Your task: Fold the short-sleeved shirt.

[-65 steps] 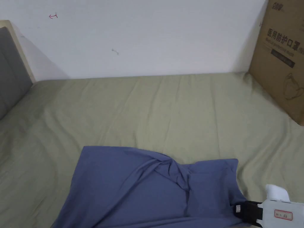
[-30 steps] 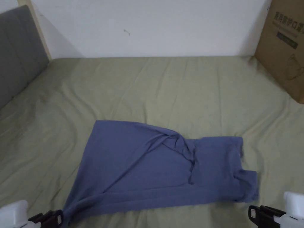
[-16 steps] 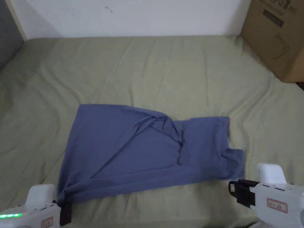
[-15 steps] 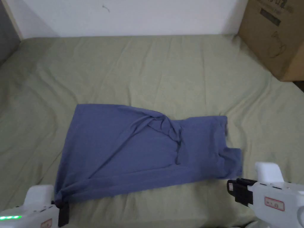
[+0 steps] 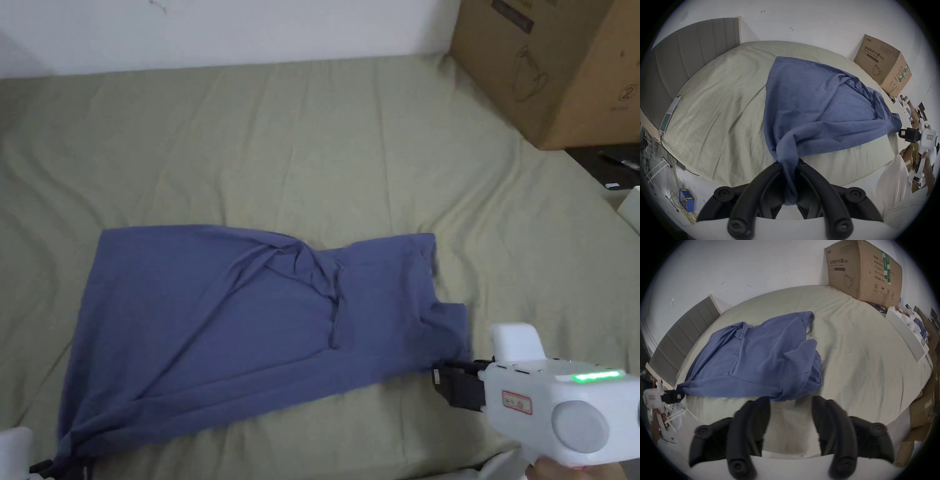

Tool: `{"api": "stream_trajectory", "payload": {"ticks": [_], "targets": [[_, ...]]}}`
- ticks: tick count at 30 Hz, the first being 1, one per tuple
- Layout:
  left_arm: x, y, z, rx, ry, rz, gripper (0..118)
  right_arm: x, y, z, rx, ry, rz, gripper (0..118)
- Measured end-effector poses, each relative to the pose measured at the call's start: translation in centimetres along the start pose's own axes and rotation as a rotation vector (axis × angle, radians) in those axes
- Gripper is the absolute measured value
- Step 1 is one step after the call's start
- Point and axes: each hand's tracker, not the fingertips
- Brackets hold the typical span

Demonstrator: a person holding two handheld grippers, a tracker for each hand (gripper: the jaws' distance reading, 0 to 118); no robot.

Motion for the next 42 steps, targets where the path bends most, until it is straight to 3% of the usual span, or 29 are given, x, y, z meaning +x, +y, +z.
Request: {"api": "stream_trajectory", "payload": {"ticks": [3, 6, 8, 11, 19, 25, 32, 36, 42], "targets": [[0.1, 0.1, -0.1, -0.011, 0.002, -0.001, 8, -0.6, -0.1, -1.1, -0.002, -0.009, 0.081, 42], [0.0, 0.1, -0.1, -0.02, 0.004, -0.002, 8, -0.6, 0.0, -1.5, 0.032, -0.002, 0.072, 17], [-0.1, 0.2, 0.0, -0.023, 0.007, -0.003, 8, -0.3, 0.3, -1.4, 0.074, 0.032, 0.019, 13], [-0.1, 0.3, 0.1, -0.028, 0.008, -0.005, 8, -0.3, 0.6, -1.2, 0.076, 0.042, 0.036, 6], [0.4, 1.4, 1.9, 0.014, 0.0, -0.003, 8, -0.5, 1.4, 0.8, 0.121, 0.095, 0.0, 3], [1.0, 6.2, 5.2, 0.146, -0.058, 0.025, 8, -1.6, 6.3, 3.8, 0.224, 0.156, 0.016, 3], [2.6, 16.1, 8.0, 0.355, -0.033, 0.0, 7, -1.4, 16.1, 6.3, 0.381, 0.216, -0.031, 3], [3.5, 23.0, 9.7, 0.467, -0.068, 0.053, 7, -1.6, 22.6, 8.0, 0.464, 0.222, -0.02, 3], [4.8, 34.6, 11.0, 0.552, -0.011, -0.022, 7, -1.7, 33.4, 9.7, 0.567, 0.254, -0.036, 3]]}}
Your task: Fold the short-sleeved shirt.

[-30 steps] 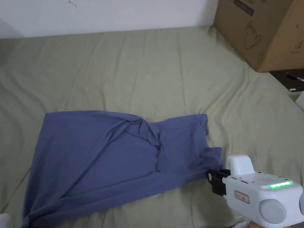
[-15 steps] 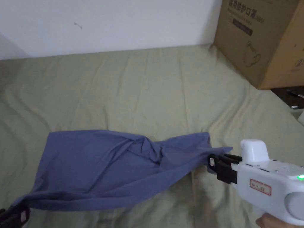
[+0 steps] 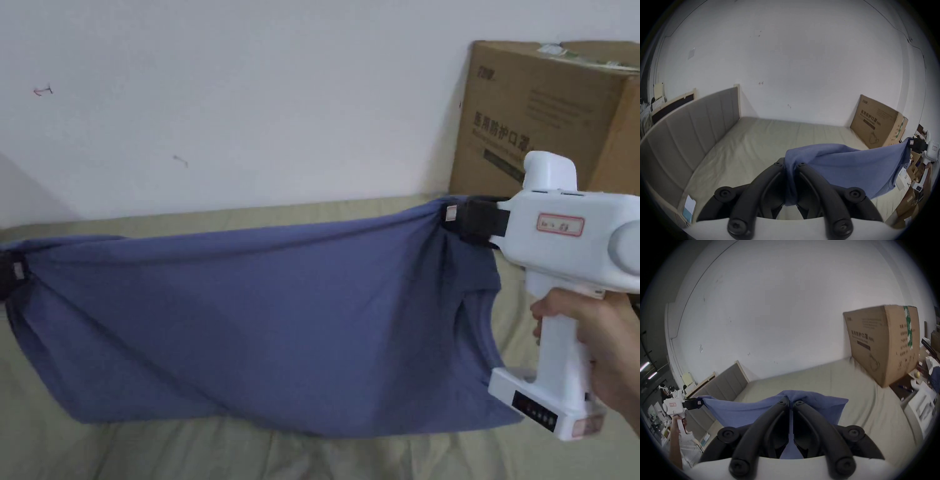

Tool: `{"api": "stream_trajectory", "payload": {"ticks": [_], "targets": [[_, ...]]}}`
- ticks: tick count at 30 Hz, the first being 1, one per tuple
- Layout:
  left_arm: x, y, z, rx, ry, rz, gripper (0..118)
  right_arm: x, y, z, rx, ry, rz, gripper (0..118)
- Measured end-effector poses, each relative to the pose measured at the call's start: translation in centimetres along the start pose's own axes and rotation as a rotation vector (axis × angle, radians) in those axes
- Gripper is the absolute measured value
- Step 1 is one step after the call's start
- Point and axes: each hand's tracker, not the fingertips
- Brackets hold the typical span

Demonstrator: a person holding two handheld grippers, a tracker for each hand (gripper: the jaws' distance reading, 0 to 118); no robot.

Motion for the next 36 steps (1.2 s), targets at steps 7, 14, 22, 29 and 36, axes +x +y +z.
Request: {"api": "stream_trajectory", "payload": {"ticks": [7, 14, 22, 29, 36], "targets": [[1.5, 12.3, -3.6, 0.122, 0.02, -0.076, 7, -0.1, 11.1, -5.6, 0.074, -0.042, -0.01, 3], [3.9, 23.2, -6.1, 0.197, 0.039, -0.128, 7, -0.6, 22.1, -10.5, 0.136, -0.046, -0.081, 3], [5.6, 30.8, -6.3, 0.292, 0.082, -0.121, 7, -4.9, 31.9, -11.4, 0.235, -0.052, -0.008, 3], [5.9, 32.6, -6.4, 0.351, 0.098, -0.146, 6, -6.2, 34.2, -11.7, 0.241, -0.074, 0.063, 3], [4.6, 23.3, -12.0, 0.224, 0.115, -0.129, 7, -3.2, 25.7, -16.8, 0.071, -0.11, 0.093, 3]]}}
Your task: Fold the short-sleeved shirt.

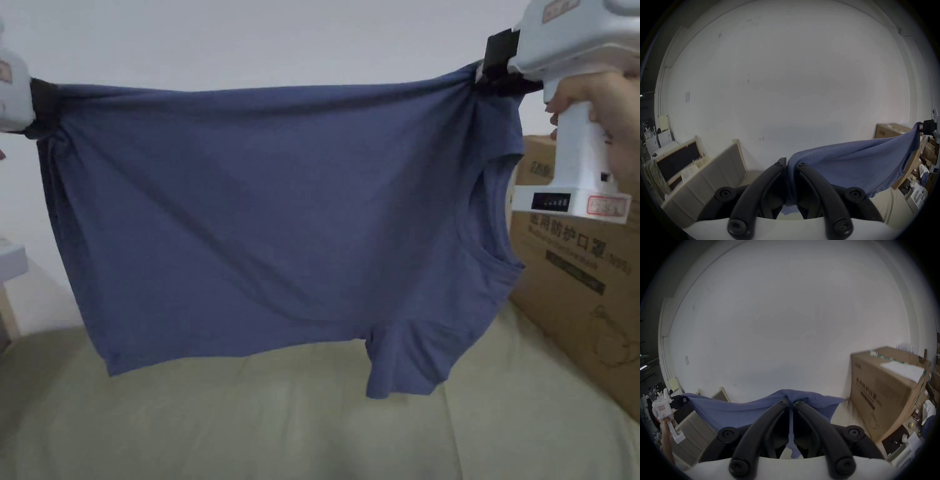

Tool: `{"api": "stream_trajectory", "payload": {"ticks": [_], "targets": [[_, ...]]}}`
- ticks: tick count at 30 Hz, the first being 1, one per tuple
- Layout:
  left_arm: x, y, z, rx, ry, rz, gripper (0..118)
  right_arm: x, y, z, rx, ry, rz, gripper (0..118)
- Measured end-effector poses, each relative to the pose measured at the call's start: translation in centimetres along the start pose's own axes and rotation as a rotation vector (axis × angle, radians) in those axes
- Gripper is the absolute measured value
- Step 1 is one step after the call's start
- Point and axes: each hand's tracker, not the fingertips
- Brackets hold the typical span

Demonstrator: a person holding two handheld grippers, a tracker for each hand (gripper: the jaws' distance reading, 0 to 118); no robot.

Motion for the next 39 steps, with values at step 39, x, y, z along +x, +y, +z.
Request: {"api": "stream_trajectory", "payload": {"ticks": [39], "targets": [[-7.3, -48.5, 28.6, -0.628, -0.013, 0.149, 7, 3.5, -52.4, 29.6, -0.573, -0.075, -0.178, 3]]}}
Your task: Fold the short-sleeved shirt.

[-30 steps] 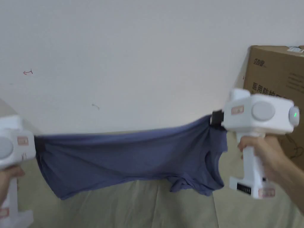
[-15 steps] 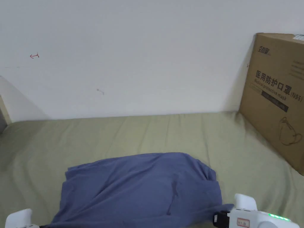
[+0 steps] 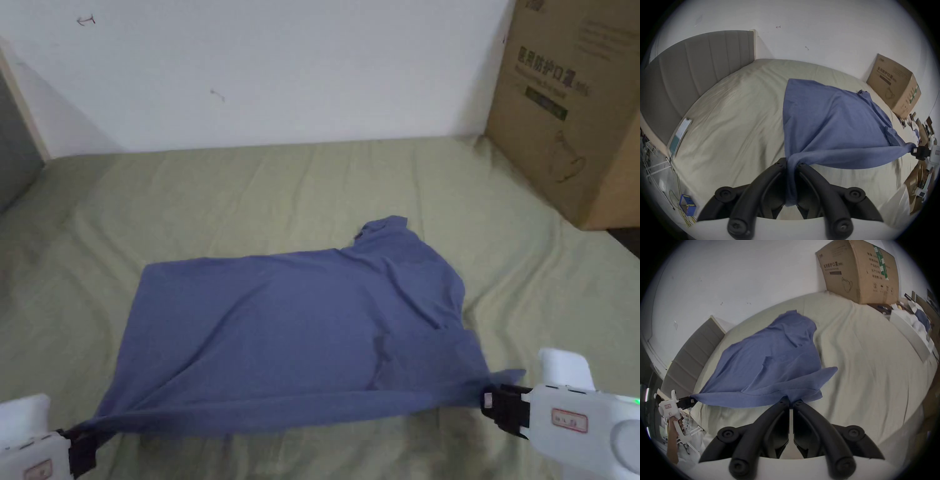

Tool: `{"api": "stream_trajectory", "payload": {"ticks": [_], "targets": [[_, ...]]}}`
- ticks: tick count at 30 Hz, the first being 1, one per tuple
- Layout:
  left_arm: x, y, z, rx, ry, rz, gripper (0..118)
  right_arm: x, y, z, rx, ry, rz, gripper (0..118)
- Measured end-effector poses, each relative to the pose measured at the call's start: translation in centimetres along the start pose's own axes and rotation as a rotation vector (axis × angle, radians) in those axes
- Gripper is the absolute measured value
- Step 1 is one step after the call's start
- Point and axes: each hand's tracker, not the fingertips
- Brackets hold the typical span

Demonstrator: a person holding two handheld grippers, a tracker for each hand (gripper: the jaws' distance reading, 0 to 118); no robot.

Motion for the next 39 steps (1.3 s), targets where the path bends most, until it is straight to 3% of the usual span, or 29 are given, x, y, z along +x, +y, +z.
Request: {"api": "stream_trajectory", "payload": {"ticks": [6, 10, 11, 12, 13, 14, 15, 16, 20, 22, 24, 25, 26, 27, 28, 29, 31, 34, 35, 36, 37, 38, 39], "targets": [[-2.3, -5.8, 1.5, -0.052, -0.009, 0.026, 7, 1.7, -7.0, 1.5, -0.068, -0.012, -0.069, 3], [-2.9, -6.9, 2.0, -0.016, -0.025, 0.064, 8, 1.2, -7.8, 1.7, -0.047, -0.023, 0.003, 3], [-2.3, -7.0, 2.1, -0.012, -0.011, 0.062, 15, 1.3, -7.7, 1.4, -0.041, -0.025, -0.006, 5], [-2.3, -6.8, 1.9, -0.015, 0.003, 0.055, 33, 1.3, -7.5, 1.2, -0.03, -0.021, -0.023, 17], [-2.2, -6.7, 1.7, -0.027, 0.014, 0.054, 69, 1.4, -7.4, 1.0, -0.028, -0.011, -0.035, 52], [-2.4, -6.5, 1.4, -0.048, 0.042, 0.058, 98, 1.3, -7.2, 1.1, -0.031, -0.015, -0.042, 84], [-2.7, -6.6, 1.2, -0.039, 0.037, 0.068, 115, 1.4, -7.2, 1.1, -0.033, -0.027, -0.042, 101], [-2.9, -6.6, 1.5, -0.028, 0.024, 0.085, 117, 1.4, -7.2, 1.3, -0.03, -0.027, -0.039, 105], [-2.8, -7.1, 5.9, 0.059, -0.062, 0.148, 117, 1.2, -7.4, 4.7, 0.034, -0.001, -0.015, 103], [-2.4, -7.8, 7.6, 0.064, -0.029, 0.133, 117, 0.8, -7.7, 6.4, 0.061, 0.016, 0.018, 102], [-1.4, -8.6, 9.2, 0.072, -0.054, 0.07, 114, 0.2, -8.0, 8.0, 0.082, 0.04, 0.049, 80], [-1.2, -9.1, 9.7, 0.072, -0.062, 0.055, 96, -0.1, -8.4, 8.5, 0.09, 0.038, 0.054, 54], [-0.8, -9.7, 10.1, 0.074, -0.069, 0.04, 70, -0.5, -8.7, 8.8, 0.089, 0.035, 0.056, 19], [-0.9, -10.1, 9.5, 0.058, -0.067, 0.026, 39, -0.6, -9.2, 8.9, 0.092, 0.039, 0.058, 8], [-0.6, -10.4, 9.3, 0.035, -0.054, 0.009, 12, -1.2, -9.4, 9.0, 0.091, 0.047, 0.059, 7], [-0.3, -11.1, 8.8, 0.029, -0.023, -0.027, 6, -1.4, -9.7, 8.9, 0.065, 0.062, 0.051, 0], [0.1, -11.9, 7.7, 0.021, 0.012, -0.037, 0, -1.5, -10.1, 8.6, 0.059, 0.088, 0.05, 0], [-0.7, -12.0, 6.8, -0.006, -0.022, 0.016, 0, -1.8, -10.1, 8.1, 0.037, 0.081, 0.053, 0], [-1.0, -11.8, 6.4, 0.013, -0.019, 0.013, 6, -1.8, -10.0, 8.0, 0.029, 0.078, 0.05, 0], [-1.2, -11.5, 6.4, 0.058, 0.015, 0.001, 25, -1.7, -9.8, 7.9, 0.023, 0.082, 0.048, 0], [-1.4, -11.1, 6.3, 0.076, 0.031, 0.0, 72, -1.6, -9.7, 7.8, 0.022, 0.082, 0.047, 0], [-1.8, -10.7, 5.8, 0.074, 0.03, 0.003, 105, -1.5, -9.6, 7.8, 0.022, 0.077, 0.045, 0], [-2.0, -10.2, 5.0, 0.064, 0.025, 0.011, 116, -1.4, -9.4, 7.7, 0.019, 0.072, 0.039, 0]]}}
